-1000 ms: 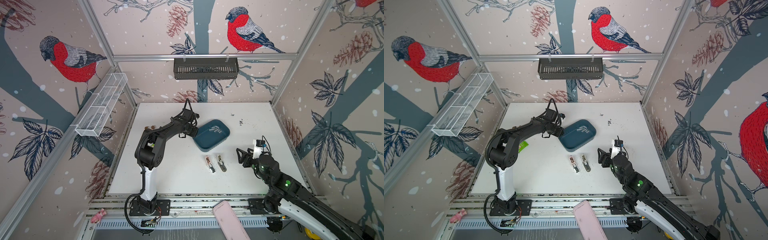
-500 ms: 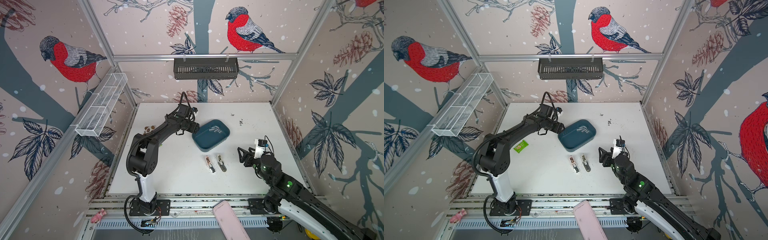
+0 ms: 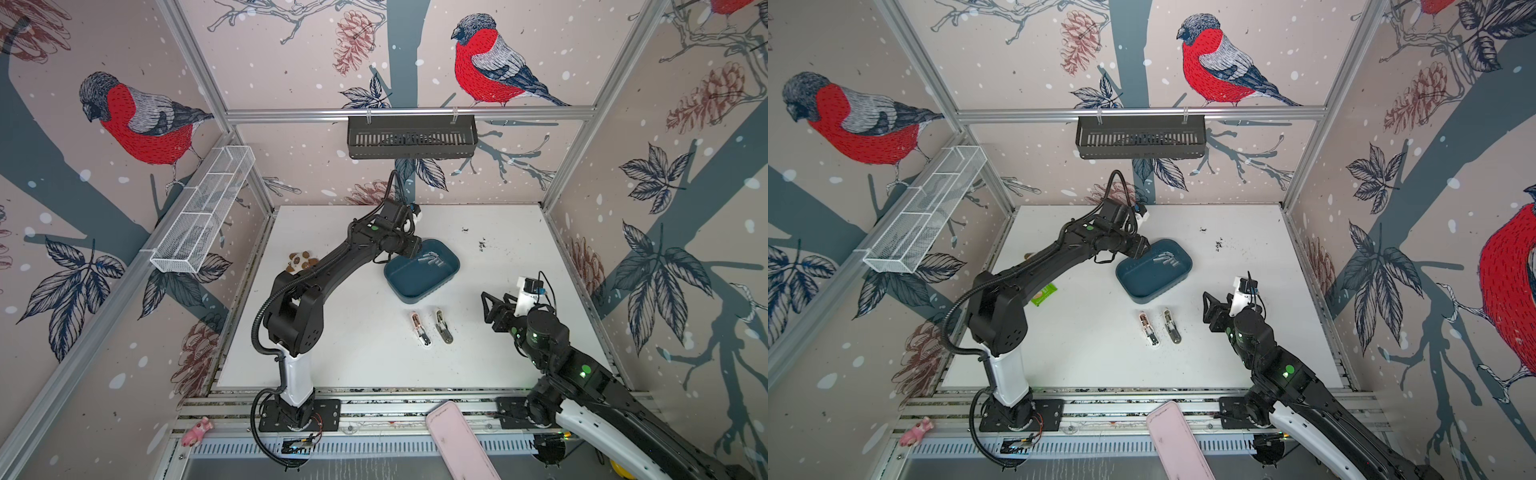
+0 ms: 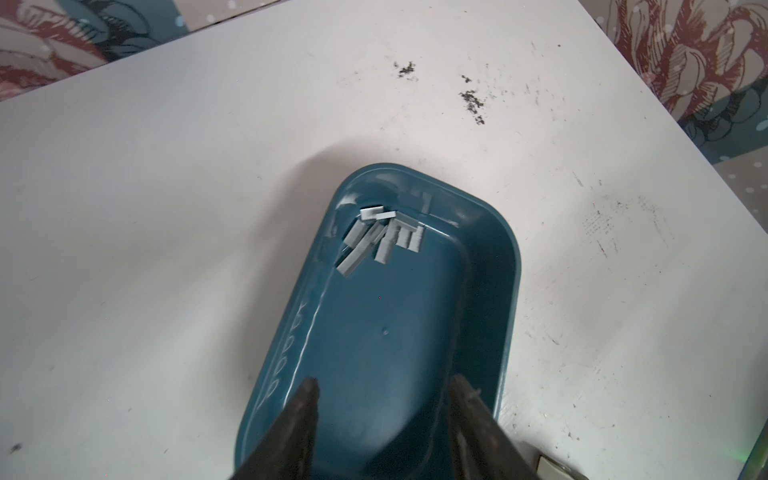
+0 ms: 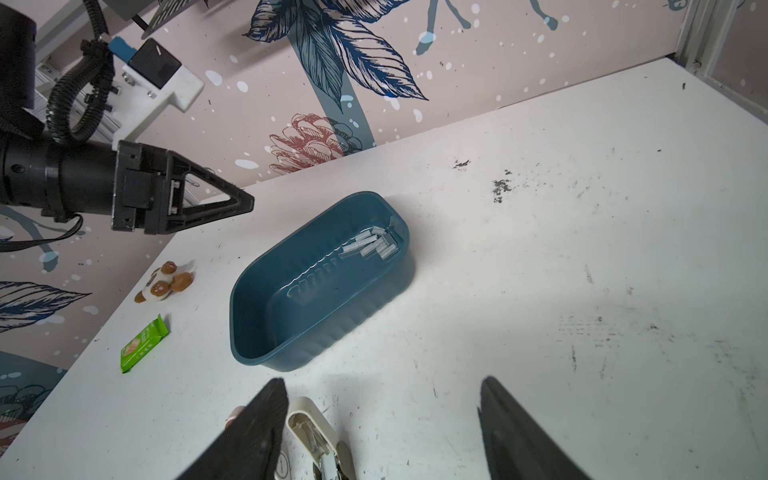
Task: Load the staples into the stapler
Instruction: 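Lower the open left gripper into the tray over the staple strips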
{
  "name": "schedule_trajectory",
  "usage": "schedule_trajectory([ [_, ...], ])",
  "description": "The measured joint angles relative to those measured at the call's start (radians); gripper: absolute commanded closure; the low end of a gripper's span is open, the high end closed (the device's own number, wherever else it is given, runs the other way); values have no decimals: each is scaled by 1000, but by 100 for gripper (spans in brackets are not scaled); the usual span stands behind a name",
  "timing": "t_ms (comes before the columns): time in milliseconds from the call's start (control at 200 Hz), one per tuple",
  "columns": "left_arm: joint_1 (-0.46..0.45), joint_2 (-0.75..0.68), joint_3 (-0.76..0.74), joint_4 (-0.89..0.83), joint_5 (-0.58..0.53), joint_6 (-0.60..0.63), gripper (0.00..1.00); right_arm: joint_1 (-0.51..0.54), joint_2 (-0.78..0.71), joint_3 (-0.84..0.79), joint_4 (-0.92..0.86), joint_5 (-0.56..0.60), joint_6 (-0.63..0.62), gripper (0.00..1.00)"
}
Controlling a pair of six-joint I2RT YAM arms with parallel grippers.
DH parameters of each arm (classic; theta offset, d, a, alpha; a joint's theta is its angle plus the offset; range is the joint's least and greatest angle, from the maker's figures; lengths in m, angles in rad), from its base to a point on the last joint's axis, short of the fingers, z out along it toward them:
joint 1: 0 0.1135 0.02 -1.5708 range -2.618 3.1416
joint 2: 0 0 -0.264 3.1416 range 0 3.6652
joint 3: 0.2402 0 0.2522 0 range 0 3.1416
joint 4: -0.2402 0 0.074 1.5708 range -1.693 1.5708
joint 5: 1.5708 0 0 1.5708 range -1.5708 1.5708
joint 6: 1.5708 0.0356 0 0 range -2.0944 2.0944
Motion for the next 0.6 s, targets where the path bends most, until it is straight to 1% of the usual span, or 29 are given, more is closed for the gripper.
schedule_trajectory([
  [160, -49, 152, 125, -23, -64, 50, 61, -5, 9, -2, 0, -23, 11, 26],
  [315, -55, 261, 193, -26, -105, 66, 68, -8, 26, -2, 0, -29, 11, 27],
  [460, -53, 340, 264, -27, -124, 70, 70, -12, 42, -2, 0, -29, 12, 27],
  [600, -56, 387, 286, -27, -128, 72, 72, -15, 58, -2, 0, -33, 12, 27],
])
